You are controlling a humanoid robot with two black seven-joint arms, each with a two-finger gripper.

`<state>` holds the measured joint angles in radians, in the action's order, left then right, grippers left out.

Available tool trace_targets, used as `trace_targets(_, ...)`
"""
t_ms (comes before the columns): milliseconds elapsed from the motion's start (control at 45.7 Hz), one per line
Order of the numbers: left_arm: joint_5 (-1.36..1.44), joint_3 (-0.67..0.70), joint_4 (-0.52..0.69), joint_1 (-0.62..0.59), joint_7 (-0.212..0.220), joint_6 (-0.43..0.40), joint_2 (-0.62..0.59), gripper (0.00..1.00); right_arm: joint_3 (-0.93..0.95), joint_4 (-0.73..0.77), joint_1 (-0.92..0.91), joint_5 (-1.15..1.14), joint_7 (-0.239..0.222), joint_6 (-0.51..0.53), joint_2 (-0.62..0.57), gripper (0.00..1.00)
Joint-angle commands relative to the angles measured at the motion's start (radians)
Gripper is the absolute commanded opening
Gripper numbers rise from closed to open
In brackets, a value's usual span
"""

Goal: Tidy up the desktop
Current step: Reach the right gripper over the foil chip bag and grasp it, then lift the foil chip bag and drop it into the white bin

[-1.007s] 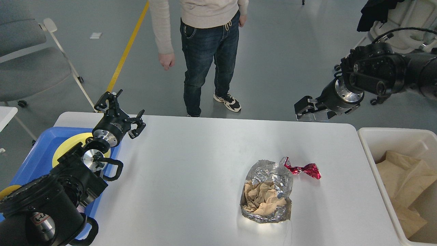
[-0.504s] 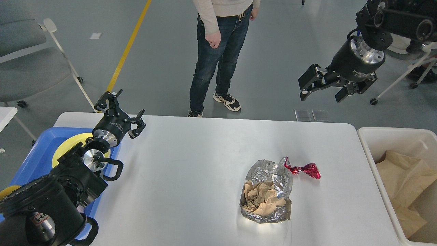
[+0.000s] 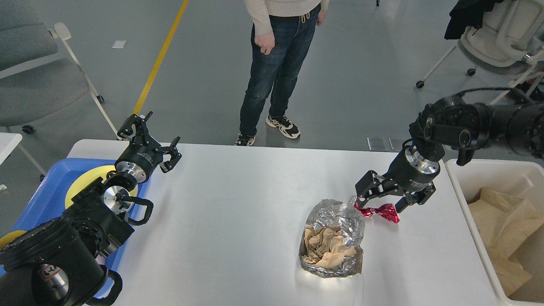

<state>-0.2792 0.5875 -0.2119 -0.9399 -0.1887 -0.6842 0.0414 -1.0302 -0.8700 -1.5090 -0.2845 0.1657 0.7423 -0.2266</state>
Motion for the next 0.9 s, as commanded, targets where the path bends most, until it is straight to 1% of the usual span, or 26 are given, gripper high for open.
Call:
trace_targets(0,0.0,0.0,0.0,0.0,0.0,-0.001,0.0,0.96,0.009,0.02,0.101,-0.001,0.0,-0.162,0.012,1.0)
trace_targets(88,0.0,0.0,0.0,0.0,0.0,-0.001,0.0,0.96,0.013,0.035,0.153,-0.001,0.0,-0.221,0.041,1.0)
trace_targets(175,0.0,0.0,-0.001,0.0,0.0,-0.001,0.0,0.96,0.028,0.075,0.196,0.004,0.0,-0.256,0.064,1.0)
trace_targets(328,0.0,0.0,0.0,0.0,0.0,-0.001,0.0,0.96,0.061,0.12,0.269,0.005,0.0,-0.282,0.09,1.0)
trace_targets(416,0.0,0.0,0.0,0.0,0.0,-0.001,0.0,0.96,0.079,0.134,0.297,0.005,0.0,-0.304,0.093,0.98)
trace_targets(438,0.0,0.0,0.0,0.001,0.0,-0.001,0.0,0.96,0.081,0.134,0.303,0.005,0.0,-0.313,0.093,0.95)
trace_targets(482,0.0,0.0,0.0,0.001,0.0,-0.001,0.0,0.96,0.081,0.134,0.312,0.007,0.0,-0.33,0.098,0.84)
trace_targets(504,0.0,0.0,0.0,0.001,0.0,-0.001,0.0,0.96,0.081,0.132,0.316,0.005,0.0,-0.336,0.099,0.74)
trace_targets(591,0.0,0.0,0.0,0.001,0.0,-0.001,0.0,0.96,0.081,0.128,0.317,0.002,0.0,-0.334,0.099,0.31)
trace_targets(679,0.0,0.0,-0.001,0.0,0.0,-0.001,0.0,0.96,0.081,0.121,0.314,0.002,0.0,-0.33,0.099,0.04)
trace_targets(701,0.0,0.0,0.0,0.001,0.0,-0.001,0.0,0.96,0.081,0.12,0.313,0.002,0.0,-0.33,0.099,0.0)
trace_targets(876,0.0,0.0,0.0,0.001,0.0,-0.001,0.0,0.96,0.081,0.117,0.306,0.002,0.0,-0.32,0.096,0.0)
